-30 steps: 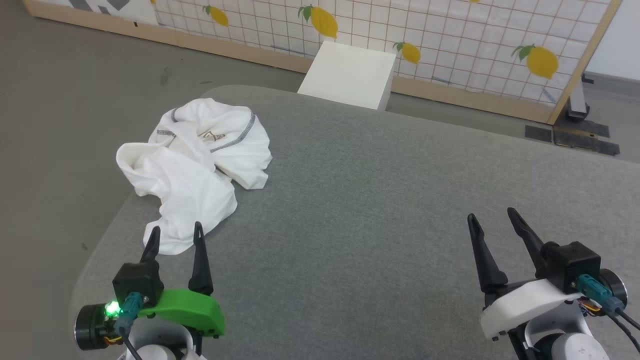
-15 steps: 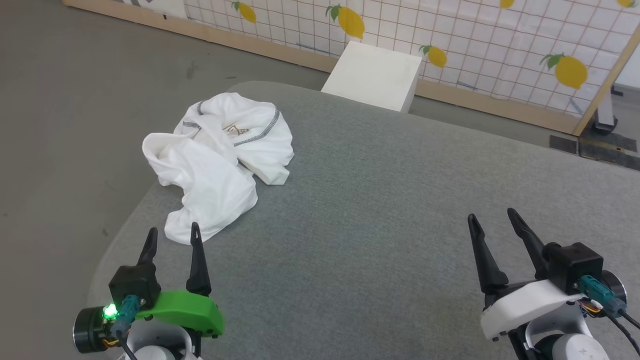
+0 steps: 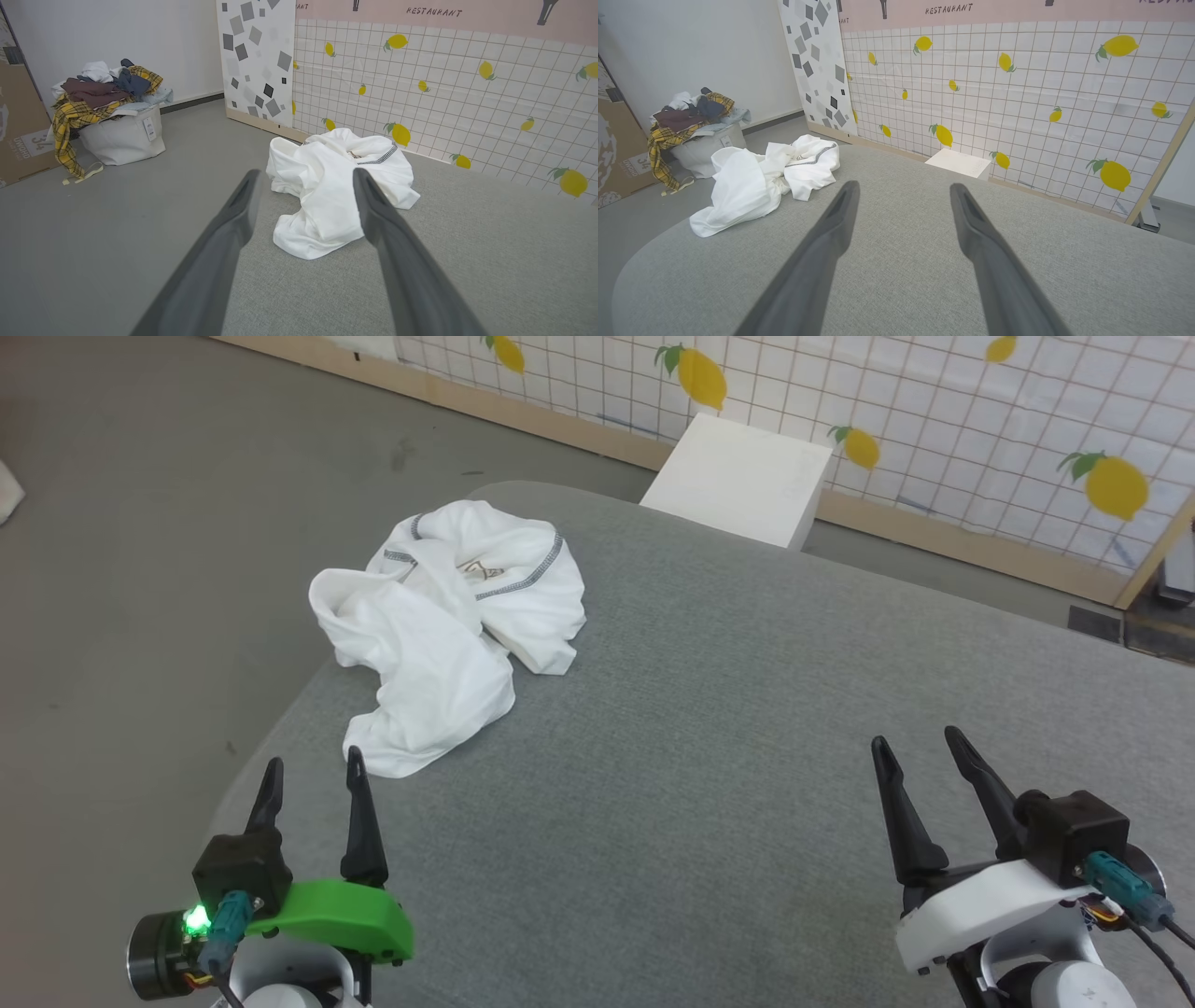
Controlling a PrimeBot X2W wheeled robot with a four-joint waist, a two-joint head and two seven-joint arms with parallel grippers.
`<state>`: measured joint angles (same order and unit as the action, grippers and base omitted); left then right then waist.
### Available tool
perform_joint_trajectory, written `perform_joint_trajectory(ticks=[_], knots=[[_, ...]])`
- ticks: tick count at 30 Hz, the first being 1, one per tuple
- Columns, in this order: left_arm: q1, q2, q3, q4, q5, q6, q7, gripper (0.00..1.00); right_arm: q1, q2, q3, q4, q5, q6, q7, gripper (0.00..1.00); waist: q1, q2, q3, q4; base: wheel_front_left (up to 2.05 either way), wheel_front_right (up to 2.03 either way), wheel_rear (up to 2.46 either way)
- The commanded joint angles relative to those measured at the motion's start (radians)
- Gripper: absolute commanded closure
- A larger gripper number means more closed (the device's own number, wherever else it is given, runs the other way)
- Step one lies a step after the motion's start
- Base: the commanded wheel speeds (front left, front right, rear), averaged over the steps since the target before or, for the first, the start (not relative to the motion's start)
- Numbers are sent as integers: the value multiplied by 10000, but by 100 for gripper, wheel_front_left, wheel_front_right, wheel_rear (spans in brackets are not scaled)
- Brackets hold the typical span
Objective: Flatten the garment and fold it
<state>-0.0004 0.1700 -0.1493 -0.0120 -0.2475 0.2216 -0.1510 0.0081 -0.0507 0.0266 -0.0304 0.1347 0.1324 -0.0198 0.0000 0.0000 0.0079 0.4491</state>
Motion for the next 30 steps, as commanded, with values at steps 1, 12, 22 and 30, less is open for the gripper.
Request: perform_joint_trajectory(ticks=[1,12,22,30], knots=[[115,106,-44,8,-179,82,-85,0,141,4,13,-69,109,-14,-89,0,0,0,22,71,0,0,0],[148,180,-361,-116,-424,470,-156,0,190,4,-2,-74,350,-15,-113,0,0,0,73,540,0,0,0],[230,266,-561,-193,-729,783,-301,0,205,5,-11,-151,433,-17,-79,0,0,0,123,956,0,0,0],[216,357,-590,-105,-943,807,-378,0,186,5,-8,-164,475,-17,-67,0,0,0,185,1025,0,0,0]])
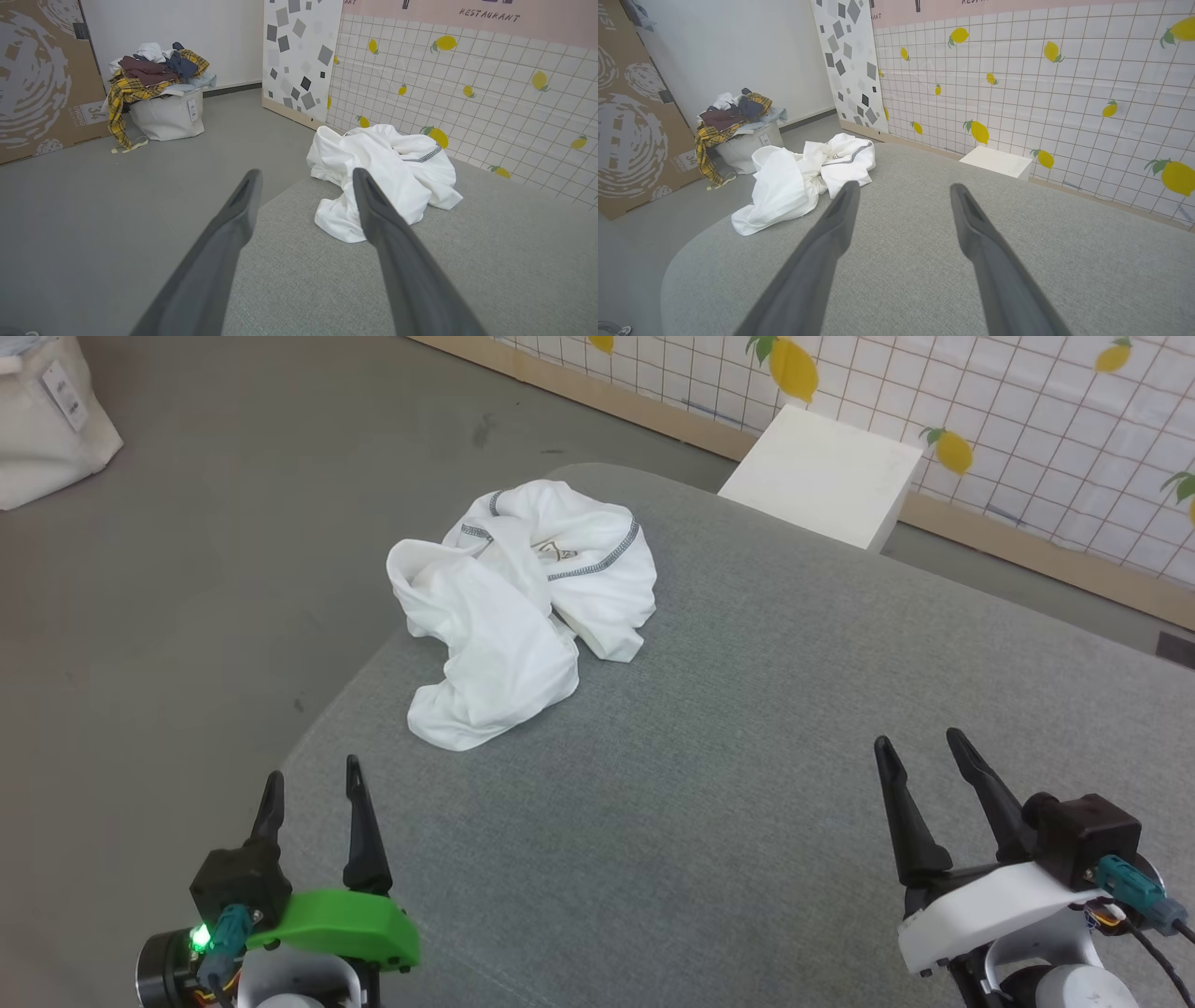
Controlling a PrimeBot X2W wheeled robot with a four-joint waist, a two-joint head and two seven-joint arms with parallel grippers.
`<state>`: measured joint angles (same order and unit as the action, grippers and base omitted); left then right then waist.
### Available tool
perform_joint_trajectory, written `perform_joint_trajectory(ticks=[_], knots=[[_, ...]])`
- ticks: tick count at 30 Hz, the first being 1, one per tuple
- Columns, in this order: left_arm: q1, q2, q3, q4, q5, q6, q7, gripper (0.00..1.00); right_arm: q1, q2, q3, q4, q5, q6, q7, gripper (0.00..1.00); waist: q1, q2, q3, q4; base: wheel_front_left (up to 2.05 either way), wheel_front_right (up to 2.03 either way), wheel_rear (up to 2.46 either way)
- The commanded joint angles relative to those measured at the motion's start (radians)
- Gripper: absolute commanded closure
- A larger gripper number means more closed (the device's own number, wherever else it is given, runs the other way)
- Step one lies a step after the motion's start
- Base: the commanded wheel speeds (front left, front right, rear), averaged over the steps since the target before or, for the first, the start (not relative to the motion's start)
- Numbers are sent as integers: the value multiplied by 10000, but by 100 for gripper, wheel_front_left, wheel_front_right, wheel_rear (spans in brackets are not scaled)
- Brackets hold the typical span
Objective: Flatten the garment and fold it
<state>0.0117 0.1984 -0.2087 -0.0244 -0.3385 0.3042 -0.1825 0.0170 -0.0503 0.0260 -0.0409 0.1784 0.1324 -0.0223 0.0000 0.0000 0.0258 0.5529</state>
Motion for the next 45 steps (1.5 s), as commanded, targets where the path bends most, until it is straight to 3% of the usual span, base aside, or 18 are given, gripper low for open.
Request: perform_joint_trajectory(ticks=[1,8,12,24,27,31,37,45], knots=[[72,84,22,84,-64,-54,-100,0,96,1,-8,-57,35,-17,-42,0,0,0,12,-23,0,0,0],[-121,-55,73,435,-520,-303,-70,0,118,1,-15,-33,84,-17,-34,0,0,0,-36,-47,0,0,0],[-1044,64,62,841,-979,-850,466,0,-7,1,-16,-231,-17,-17,81,0,0,0,317,-164,0,0,0],[-6417,407,574,3355,-2606,-1867,3526,0,-1126,1,84,-1273,-671,-17,671,0,0,0,3416,-1668,0,0,0],[-7409,831,648,3996,-2857,-1934,4676,0,-1387,1,116,-1448,-797,-17,706,0,0,0,4198,-2063,0,0,0],[-8190,1334,1063,4555,-3235,-1688,5714,0,-1897,-137,361,-1566,-906,-17,713,0,0,0,4990,-2690,0,0,0],[-8110,2005,1525,5205,-3669,-1117,7156,0,-2416,-121,465,-1425,-702,-17,377,0,0,0,5609,-3646,0,0,0],[-7011,2446,1995,5582,-3910,145,8323,0,-2470,-65,628,-1046,-497,-17,43,0,0,0,6072,-4334,0,0,0]])
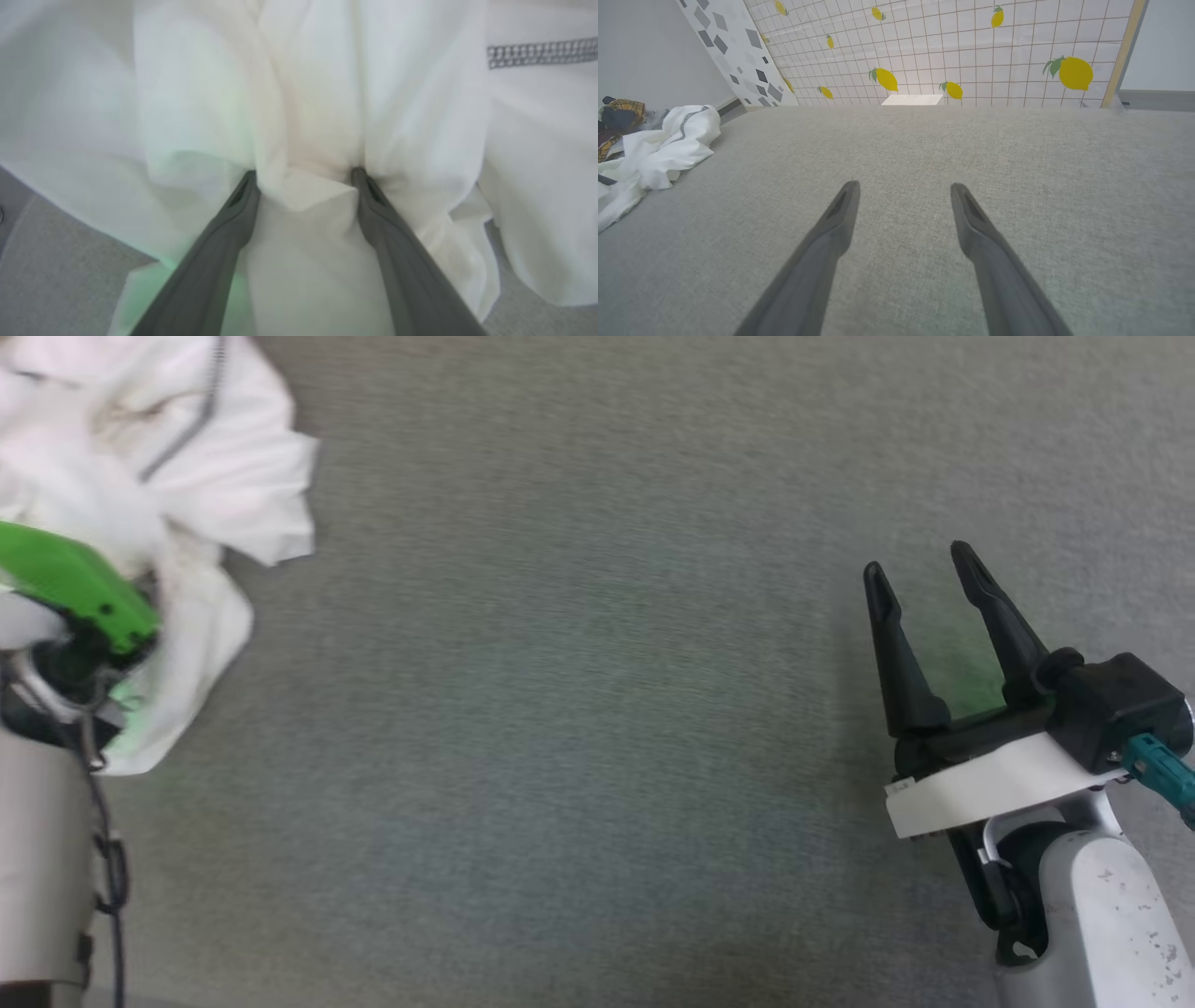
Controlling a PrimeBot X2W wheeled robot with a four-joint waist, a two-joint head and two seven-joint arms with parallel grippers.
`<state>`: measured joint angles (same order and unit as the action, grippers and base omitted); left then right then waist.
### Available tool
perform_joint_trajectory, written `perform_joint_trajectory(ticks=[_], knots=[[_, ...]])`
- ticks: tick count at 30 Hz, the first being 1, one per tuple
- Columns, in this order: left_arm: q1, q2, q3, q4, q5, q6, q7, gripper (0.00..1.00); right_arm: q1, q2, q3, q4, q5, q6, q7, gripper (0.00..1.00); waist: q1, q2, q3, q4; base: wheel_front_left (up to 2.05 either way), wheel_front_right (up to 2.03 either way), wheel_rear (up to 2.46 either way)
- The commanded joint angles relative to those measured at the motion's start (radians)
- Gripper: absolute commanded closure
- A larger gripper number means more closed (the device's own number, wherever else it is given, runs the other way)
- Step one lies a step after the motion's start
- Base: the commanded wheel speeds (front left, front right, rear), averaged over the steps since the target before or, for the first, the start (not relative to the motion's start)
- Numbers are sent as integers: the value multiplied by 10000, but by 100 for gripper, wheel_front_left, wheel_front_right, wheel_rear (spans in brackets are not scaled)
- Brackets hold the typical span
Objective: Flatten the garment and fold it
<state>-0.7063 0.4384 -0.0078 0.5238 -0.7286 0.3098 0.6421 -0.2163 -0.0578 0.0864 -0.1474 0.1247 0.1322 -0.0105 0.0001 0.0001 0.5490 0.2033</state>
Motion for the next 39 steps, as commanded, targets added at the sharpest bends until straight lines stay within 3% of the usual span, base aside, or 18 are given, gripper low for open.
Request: perform_joint_trajectory(ticks=[1,7,8,9,14,18,24,30,35,39], knots=[[322,46,82,113,-61,301,174,0,-177,12,60,35,52,-15,-101,0,-1,-1,898,-891,0,0,0],[950,67,185,-126,-230,848,827,0,-401,25,189,107,103,-15,-223,0,-1,-1,1044,-1012,0,0,0],[1043,63,115,-266,-202,882,920,55,-408,27,189,142,111,-15,-245,0,-1,-1,1013,-1008,0,0,0],[1148,79,90,-454,-175,940,960,100,-403,30,196,202,125,-15,-271,0,-1,-1,938,-995,0,0,0],[1399,587,130,-1325,357,940,118,100,-283,43,207,497,245,-15,-401,0,-1,-1,320,-904,0,0,0],[1248,1094,66,-1918,1277,646,-1767,100,-127,55,123,758,341,-15,-541,0,-1,-1,-519,-756,0,0,0],[866,1253,-39,-2362,2184,129,-4644,100,361,70,-28,1150,549,-15,-717,0,-1,-1,-2157,-584,0,0,0],[112,1317,-807,-2637,3125,-590,-6648,100,1087,73,-247,1489,1095,-15,-927,0,-1,-1,-3733,-618,0,0,0],[-742,1024,-1577,-2964,3619,-1016,-7376,100,1584,74,-331,1706,1366,-15,-1011,0,-1,-1,-4664,-922,0,0,0],[-1371,458,-2179,-3243,3676,-1357,-7608,100,1869,75,-364,1726,1431,-15,-991,0,-1,-1,-5184,-1408,0,0,0]])
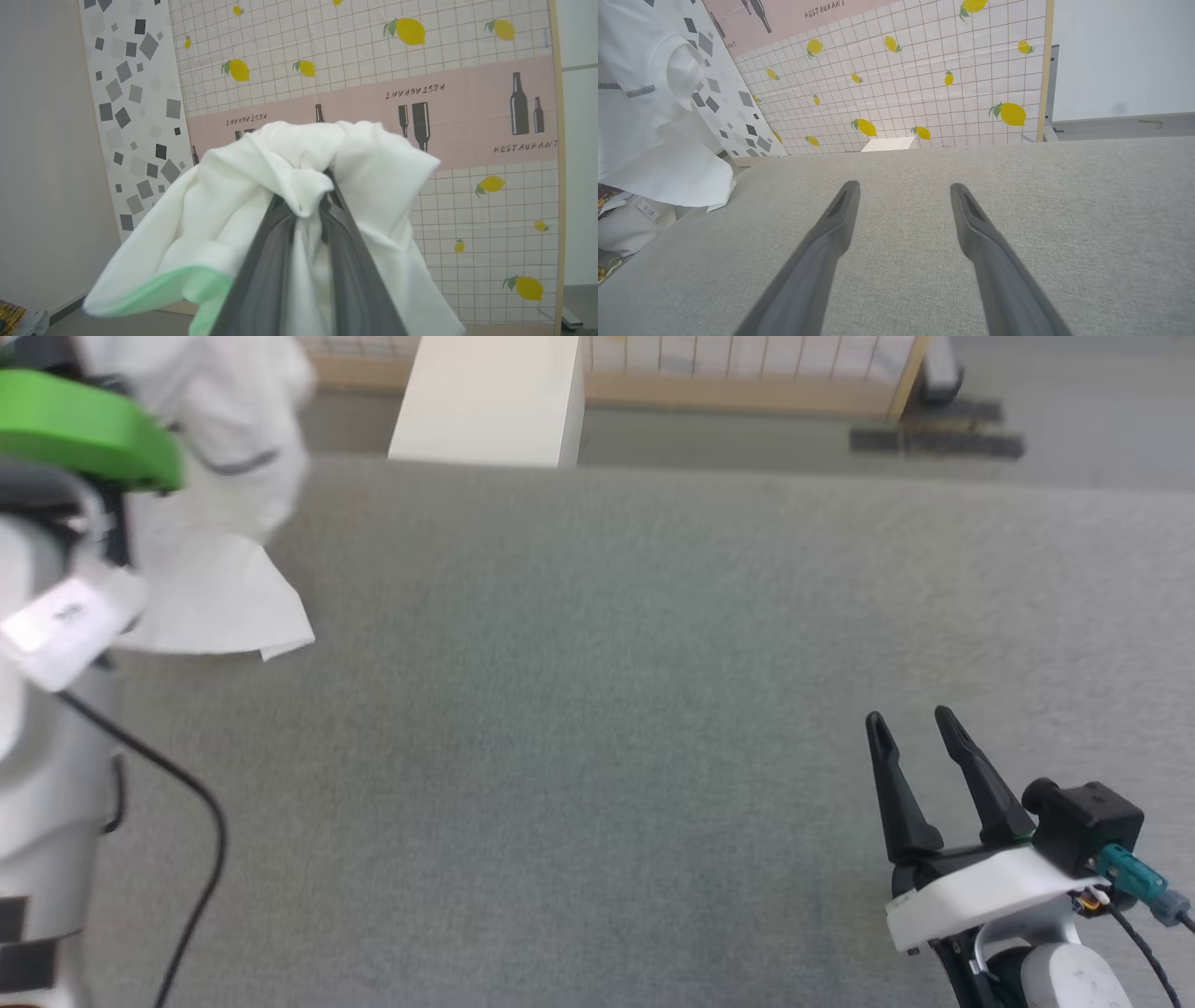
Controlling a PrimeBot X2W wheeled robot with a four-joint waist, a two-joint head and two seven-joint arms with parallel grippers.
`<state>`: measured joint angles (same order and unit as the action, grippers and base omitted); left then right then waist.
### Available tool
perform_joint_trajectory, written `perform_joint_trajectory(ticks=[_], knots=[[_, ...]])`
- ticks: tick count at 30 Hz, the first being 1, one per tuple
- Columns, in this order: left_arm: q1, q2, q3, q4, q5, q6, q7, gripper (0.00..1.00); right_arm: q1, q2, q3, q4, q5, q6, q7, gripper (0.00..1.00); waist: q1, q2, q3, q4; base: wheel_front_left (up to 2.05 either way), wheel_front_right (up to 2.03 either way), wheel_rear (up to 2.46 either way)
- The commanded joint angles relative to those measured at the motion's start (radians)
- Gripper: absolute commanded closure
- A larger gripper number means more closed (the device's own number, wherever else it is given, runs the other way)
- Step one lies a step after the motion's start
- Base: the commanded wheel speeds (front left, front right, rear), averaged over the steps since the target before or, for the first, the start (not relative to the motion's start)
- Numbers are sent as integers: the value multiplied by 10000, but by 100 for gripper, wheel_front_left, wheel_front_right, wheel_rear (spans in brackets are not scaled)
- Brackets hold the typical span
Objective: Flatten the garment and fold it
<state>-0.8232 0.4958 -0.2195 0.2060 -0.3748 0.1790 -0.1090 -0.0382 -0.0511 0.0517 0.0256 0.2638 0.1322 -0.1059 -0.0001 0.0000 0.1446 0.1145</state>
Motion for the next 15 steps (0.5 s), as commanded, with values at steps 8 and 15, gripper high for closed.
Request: perform_joint_trajectory(ticks=[8,15], knots=[[-1027,-1636,-1096,-203,-180,-538,-280,100,452,8,-118,-165,42,-15,149,0,1,0,-1559,-1853,0,0,0],[-1298,-3193,-1618,246,-955,-856,-542,100,563,8,-87,-337,32,-15,337,0,1,0,-1453,-2997,0,0,0]])
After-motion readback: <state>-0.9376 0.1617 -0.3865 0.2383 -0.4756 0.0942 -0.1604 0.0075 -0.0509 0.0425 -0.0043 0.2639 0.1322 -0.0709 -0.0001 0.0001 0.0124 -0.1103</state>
